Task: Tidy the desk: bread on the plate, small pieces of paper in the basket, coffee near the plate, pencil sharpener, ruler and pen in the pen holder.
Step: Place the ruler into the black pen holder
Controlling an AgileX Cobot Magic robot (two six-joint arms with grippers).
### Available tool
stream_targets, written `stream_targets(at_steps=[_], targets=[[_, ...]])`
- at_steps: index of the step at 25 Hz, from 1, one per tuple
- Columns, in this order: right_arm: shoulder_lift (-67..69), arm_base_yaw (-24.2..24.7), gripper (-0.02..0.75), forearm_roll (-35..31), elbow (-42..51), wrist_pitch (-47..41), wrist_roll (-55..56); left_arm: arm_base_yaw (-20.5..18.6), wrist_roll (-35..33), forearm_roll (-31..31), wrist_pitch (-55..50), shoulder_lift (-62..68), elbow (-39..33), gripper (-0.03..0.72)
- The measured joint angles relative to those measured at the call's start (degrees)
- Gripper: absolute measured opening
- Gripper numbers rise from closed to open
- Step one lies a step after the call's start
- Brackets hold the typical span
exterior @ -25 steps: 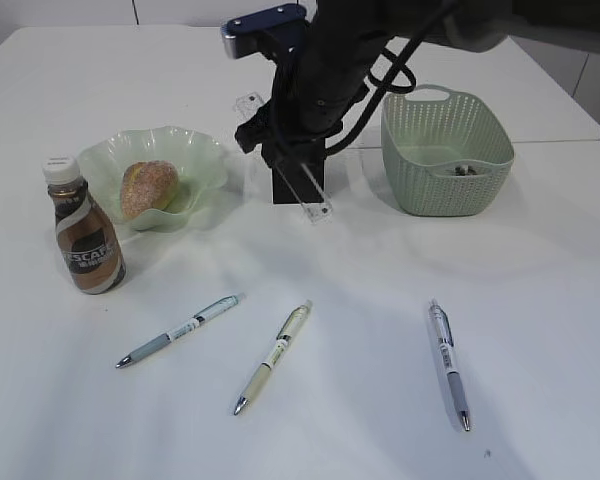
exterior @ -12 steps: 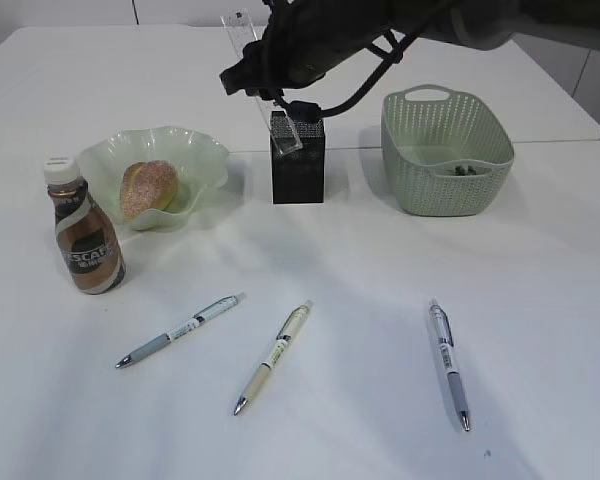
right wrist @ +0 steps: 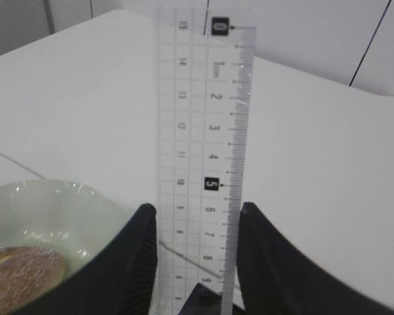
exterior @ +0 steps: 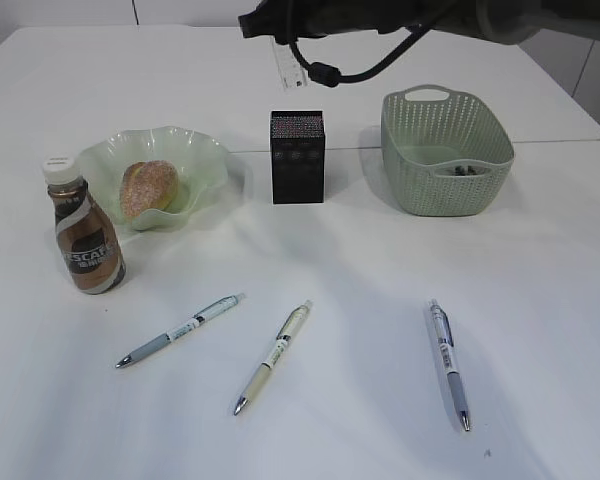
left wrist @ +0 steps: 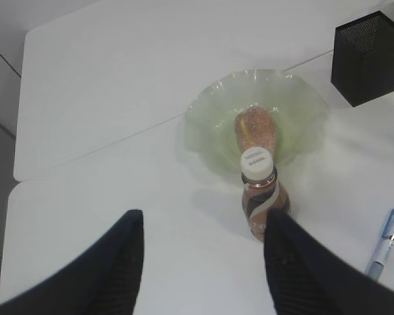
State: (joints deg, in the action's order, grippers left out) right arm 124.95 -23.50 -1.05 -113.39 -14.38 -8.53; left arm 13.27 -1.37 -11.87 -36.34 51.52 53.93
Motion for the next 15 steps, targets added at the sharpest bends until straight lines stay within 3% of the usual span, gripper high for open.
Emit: stream_targets(at_steps=[15], targets=[[7.1, 1.9, 0.306, -0.3, 0.0, 19.1, 0.7, 0.0, 0.0, 0.0, 3.0, 1.4, 0.0, 0.411]])
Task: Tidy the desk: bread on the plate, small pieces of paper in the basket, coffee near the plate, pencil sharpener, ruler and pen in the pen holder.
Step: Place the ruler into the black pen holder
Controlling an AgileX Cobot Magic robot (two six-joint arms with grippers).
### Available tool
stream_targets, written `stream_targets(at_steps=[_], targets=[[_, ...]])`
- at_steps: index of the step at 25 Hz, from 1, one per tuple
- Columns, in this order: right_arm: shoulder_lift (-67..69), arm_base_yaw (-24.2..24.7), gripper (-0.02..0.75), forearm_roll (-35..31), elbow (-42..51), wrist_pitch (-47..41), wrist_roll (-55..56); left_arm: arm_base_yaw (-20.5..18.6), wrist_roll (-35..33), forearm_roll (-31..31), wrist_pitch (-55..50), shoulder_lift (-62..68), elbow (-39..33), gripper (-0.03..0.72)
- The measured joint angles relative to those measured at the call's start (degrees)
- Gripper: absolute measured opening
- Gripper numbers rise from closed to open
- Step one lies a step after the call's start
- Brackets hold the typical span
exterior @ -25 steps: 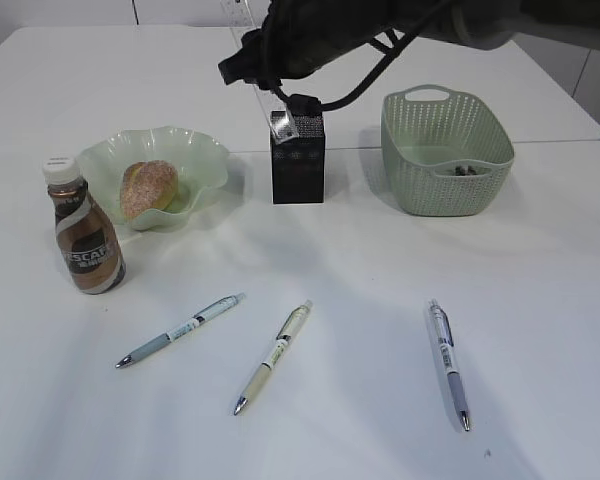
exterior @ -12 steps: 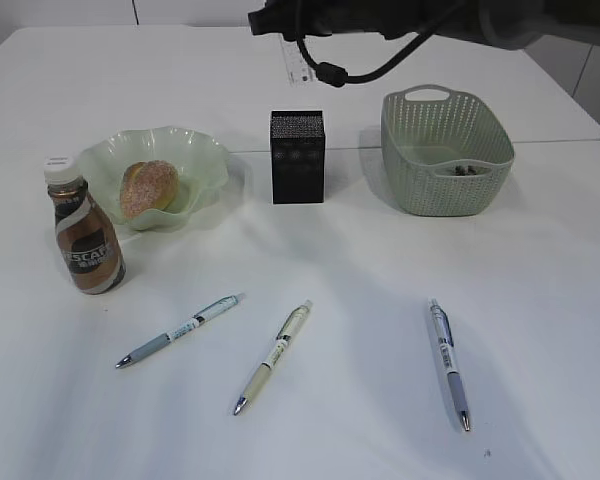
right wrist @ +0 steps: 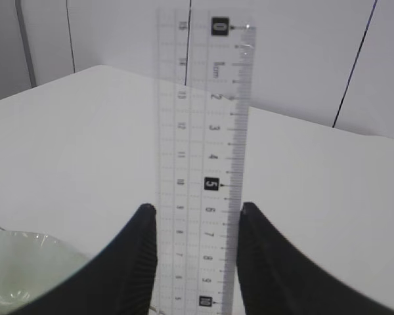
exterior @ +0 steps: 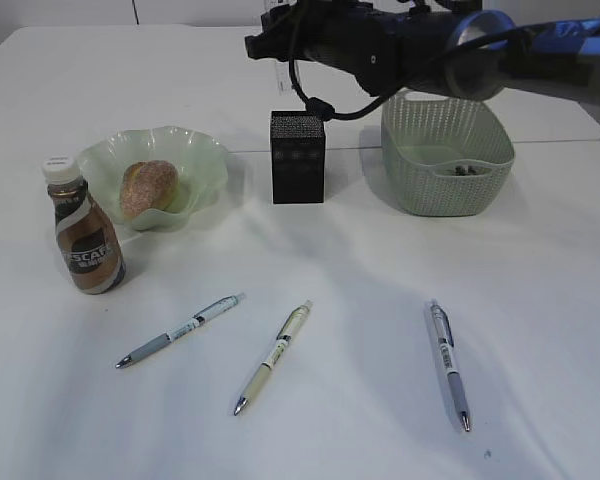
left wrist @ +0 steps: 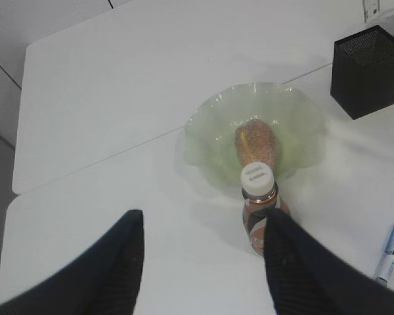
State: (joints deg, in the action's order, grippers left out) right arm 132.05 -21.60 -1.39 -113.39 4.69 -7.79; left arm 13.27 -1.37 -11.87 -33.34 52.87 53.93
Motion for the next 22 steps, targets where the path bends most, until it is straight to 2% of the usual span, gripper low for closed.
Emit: stream_targets(at_steps=[6, 22], targets=[[1.7, 0.3, 0.306, 0.0, 0.0, 3.6, 0.1, 0.0, 0.0, 0.0, 0.1, 0.9, 0.0, 0.410], [5.7, 1.1, 0.306, 0.0, 0.0, 4.8, 0.1, 0.0, 0.0, 0.0, 0.2, 1.1, 0.0, 0.407]])
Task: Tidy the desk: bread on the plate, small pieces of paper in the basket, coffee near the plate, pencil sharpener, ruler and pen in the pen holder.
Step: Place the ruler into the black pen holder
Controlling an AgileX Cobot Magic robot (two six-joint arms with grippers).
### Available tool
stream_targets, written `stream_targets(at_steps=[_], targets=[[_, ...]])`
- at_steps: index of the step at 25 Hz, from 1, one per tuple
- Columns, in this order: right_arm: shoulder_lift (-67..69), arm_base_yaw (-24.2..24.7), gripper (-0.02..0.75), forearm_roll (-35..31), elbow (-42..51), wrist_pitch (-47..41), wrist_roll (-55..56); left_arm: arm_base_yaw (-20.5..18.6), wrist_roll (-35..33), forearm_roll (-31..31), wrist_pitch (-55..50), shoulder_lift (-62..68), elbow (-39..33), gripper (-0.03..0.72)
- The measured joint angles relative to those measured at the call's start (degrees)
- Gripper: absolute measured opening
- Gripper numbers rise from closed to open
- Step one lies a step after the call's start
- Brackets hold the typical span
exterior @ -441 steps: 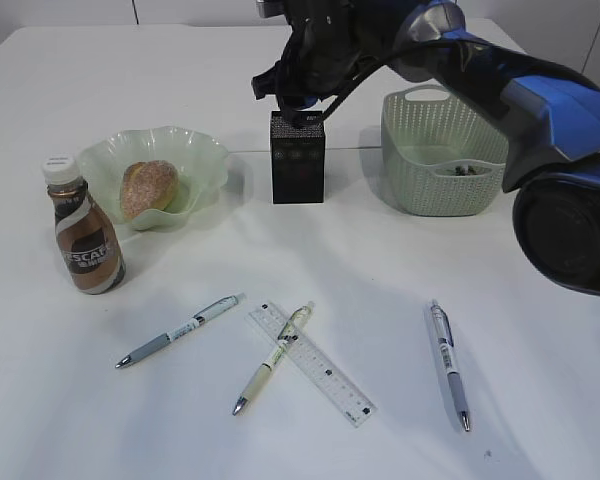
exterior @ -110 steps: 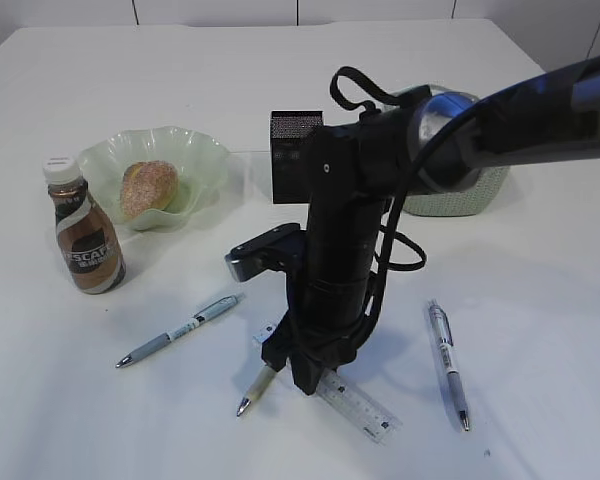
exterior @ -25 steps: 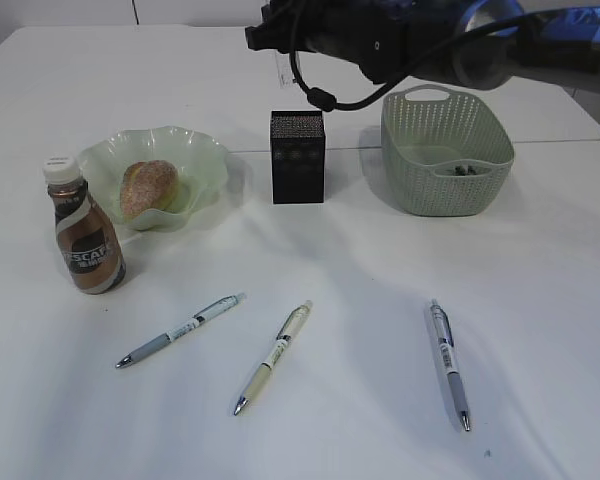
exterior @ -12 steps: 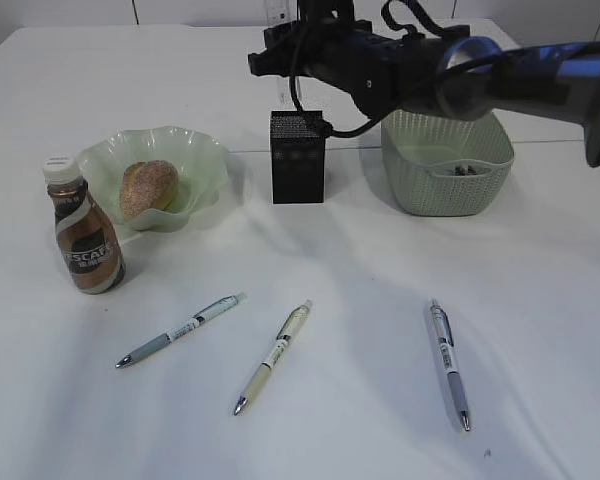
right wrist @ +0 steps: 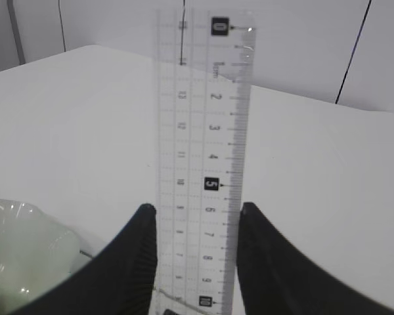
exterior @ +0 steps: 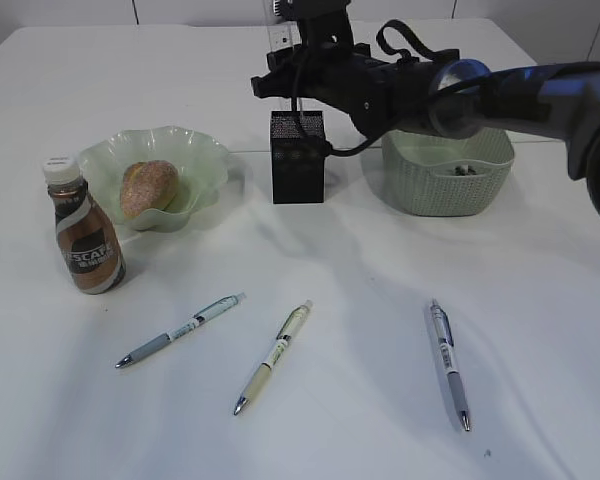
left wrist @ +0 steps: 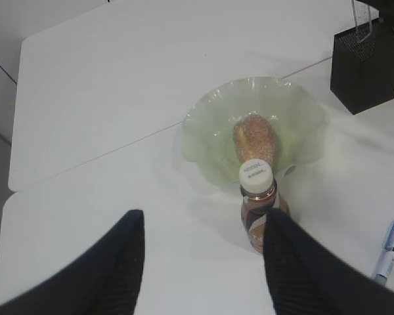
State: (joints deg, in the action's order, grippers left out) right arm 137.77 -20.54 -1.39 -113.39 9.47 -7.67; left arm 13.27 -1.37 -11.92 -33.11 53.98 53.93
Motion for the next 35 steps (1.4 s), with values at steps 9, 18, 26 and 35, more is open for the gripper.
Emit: stream_targets(at_steps=[9, 18, 26, 35], targets=[[1.8, 0.6, 0.306, 0.0, 0.0, 0.0, 0.0, 0.0, 0.0, 0.0, 0.0, 0.0, 0.0, 0.400], [3.1, 0.6, 0.306, 0.0, 0.0, -0.4, 0.0, 0.0, 0.0, 0.0, 0.0, 0.2, 0.0, 0.399], [3.1, 0.6, 0.306, 0.0, 0.0, -0.8, 0.1, 0.0, 0.0, 0.0, 0.9, 1.2, 0.0, 0.399], [3.1, 0.6, 0.363, 0.0, 0.0, -3.1, 1.3, 0.0, 0.0, 0.0, 1.6, 1.2, 0.0, 0.398]])
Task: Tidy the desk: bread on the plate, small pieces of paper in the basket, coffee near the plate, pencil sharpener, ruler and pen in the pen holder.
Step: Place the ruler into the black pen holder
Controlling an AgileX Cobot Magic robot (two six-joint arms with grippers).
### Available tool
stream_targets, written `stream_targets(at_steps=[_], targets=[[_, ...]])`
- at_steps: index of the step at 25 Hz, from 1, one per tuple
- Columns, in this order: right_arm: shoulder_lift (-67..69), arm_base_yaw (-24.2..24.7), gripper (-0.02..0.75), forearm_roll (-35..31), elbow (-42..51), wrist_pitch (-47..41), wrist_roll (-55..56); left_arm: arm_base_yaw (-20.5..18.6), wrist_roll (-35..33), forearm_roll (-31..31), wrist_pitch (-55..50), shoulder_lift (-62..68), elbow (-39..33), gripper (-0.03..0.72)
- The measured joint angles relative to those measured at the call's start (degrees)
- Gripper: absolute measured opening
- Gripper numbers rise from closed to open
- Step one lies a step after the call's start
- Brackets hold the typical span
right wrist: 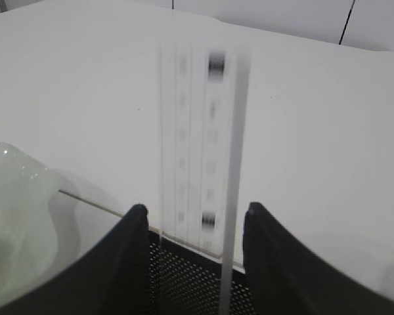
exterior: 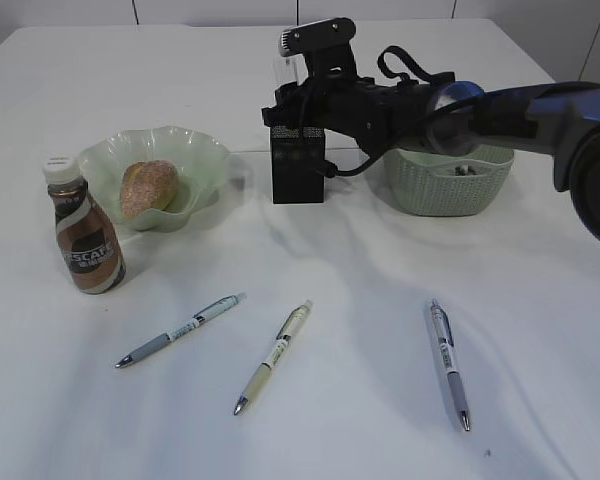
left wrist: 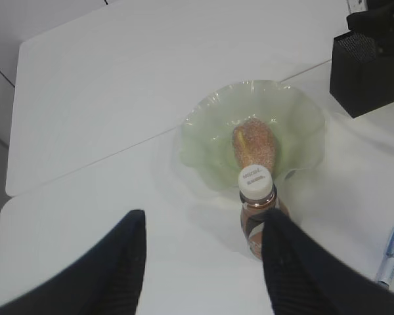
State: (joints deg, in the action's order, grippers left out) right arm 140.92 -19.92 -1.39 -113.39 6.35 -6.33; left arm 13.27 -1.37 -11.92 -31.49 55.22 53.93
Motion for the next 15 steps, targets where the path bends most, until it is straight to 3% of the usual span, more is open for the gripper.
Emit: stream_targets(at_steps=[5, 9, 15], targets=[[0.0, 0.0, 0.465, 0.0, 0.0, -1.5, 0.5, 0.0, 0.0, 0.0, 0.2, 0.0, 0.0, 0.397], [0.0, 0.0, 0.474, 0.0, 0.0, -1.6, 0.6, 0.0, 0.0, 0.0, 0.2, 0.0, 0.0, 0.397], [-1.6, 0.0, 0.480, 0.0, -1.5, -8.9, 0.7, 0.0, 0.0, 0.0, 1.0, 0.0, 0.0, 0.397]])
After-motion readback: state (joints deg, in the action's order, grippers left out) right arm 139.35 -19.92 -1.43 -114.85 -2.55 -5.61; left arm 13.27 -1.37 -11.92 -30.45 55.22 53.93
